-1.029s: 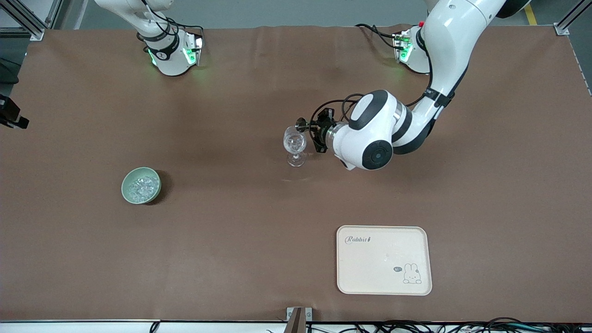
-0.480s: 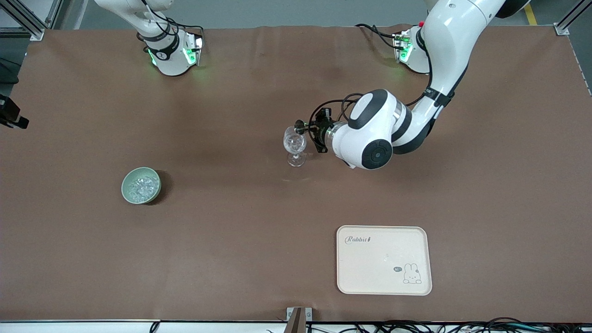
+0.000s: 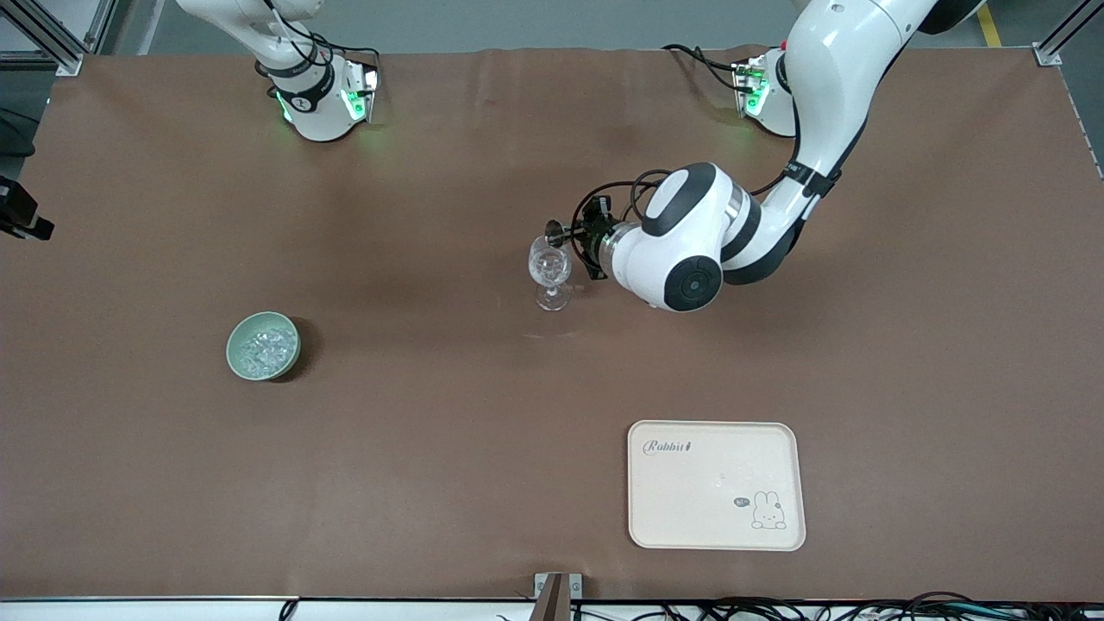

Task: Pour wine and add ice with both arms
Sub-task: 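Tilt the jigger with the left gripper to pour into the wine glass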

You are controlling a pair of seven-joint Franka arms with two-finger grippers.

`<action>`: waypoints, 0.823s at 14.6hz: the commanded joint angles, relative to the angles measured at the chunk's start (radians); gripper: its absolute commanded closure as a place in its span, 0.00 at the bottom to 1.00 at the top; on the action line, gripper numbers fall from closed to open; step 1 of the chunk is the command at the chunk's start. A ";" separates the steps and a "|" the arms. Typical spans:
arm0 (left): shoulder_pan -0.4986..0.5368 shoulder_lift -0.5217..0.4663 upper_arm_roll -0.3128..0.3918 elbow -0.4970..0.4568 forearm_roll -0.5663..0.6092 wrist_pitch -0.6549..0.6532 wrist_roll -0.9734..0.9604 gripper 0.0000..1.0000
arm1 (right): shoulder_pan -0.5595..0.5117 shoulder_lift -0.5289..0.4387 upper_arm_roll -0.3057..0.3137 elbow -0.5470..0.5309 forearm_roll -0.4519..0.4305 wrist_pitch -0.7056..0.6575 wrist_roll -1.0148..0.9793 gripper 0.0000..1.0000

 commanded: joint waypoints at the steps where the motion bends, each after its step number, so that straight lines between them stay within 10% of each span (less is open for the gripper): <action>1: -0.010 0.014 0.005 0.028 0.000 -0.029 -0.046 0.99 | -0.013 -0.001 0.008 0.006 0.009 -0.003 0.009 0.99; 12: -0.011 0.028 0.005 0.039 -0.025 -0.064 -0.135 0.98 | -0.016 -0.001 0.007 0.006 0.009 -0.004 0.005 0.99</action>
